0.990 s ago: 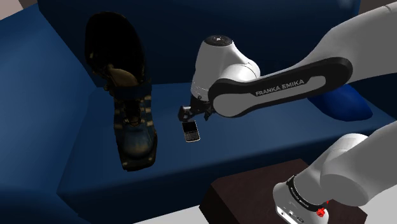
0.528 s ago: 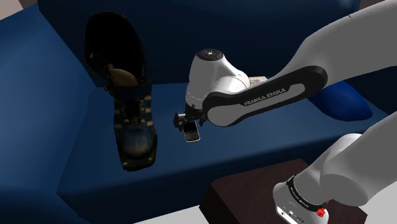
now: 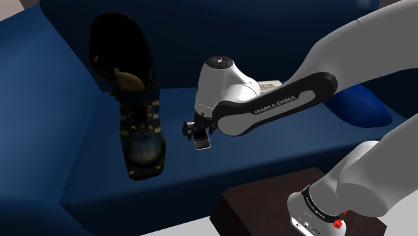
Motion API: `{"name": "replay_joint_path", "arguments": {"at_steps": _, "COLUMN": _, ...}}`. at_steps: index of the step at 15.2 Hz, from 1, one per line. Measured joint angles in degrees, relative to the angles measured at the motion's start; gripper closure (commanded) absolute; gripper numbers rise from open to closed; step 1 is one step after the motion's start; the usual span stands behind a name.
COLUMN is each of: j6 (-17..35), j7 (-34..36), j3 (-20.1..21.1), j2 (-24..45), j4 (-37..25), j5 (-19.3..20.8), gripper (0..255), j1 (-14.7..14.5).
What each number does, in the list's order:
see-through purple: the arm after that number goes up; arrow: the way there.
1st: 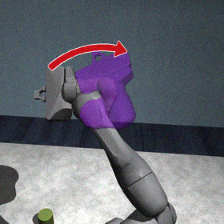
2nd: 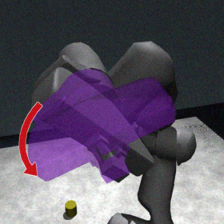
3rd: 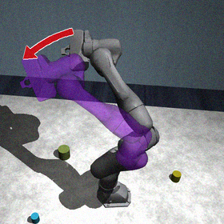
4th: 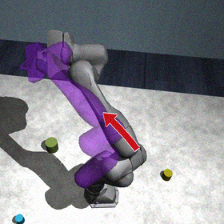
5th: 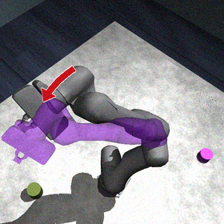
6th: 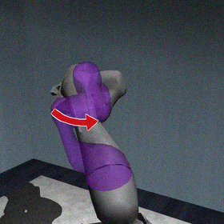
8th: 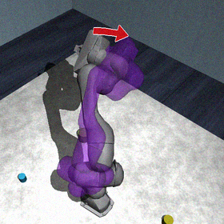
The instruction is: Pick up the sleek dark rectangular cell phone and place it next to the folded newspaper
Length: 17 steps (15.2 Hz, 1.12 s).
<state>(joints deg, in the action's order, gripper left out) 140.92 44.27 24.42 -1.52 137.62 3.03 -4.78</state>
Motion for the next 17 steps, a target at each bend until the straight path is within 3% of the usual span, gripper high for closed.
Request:
{"name": "replay_joint_path", "arguments": {"at_steps": 1, "j6": 0.0, "j7": 0.0, "j3": 0.0, "j2": 0.0, "j4": 0.0, "j5": 0.0, "gripper": 255, "j1": 0.0}}
{"name": "replay_joint_path", "arguments": {"at_steps": 11, "j6": 0.0, "j7": 0.0, "j3": 0.0, "j2": -0.1, "j4": 0.0, "j5": 0.0, "gripper": 255, "j1": 0.0}}
{"name": "replay_joint_path", "arguments": {"at_steps": 17, "j6": -3.9, "j7": -1.7, "j3": -0.2, "j2": -2.9, "j4": -1.3, "j5": -2.0, "gripper": 255, "j1": -0.1}}
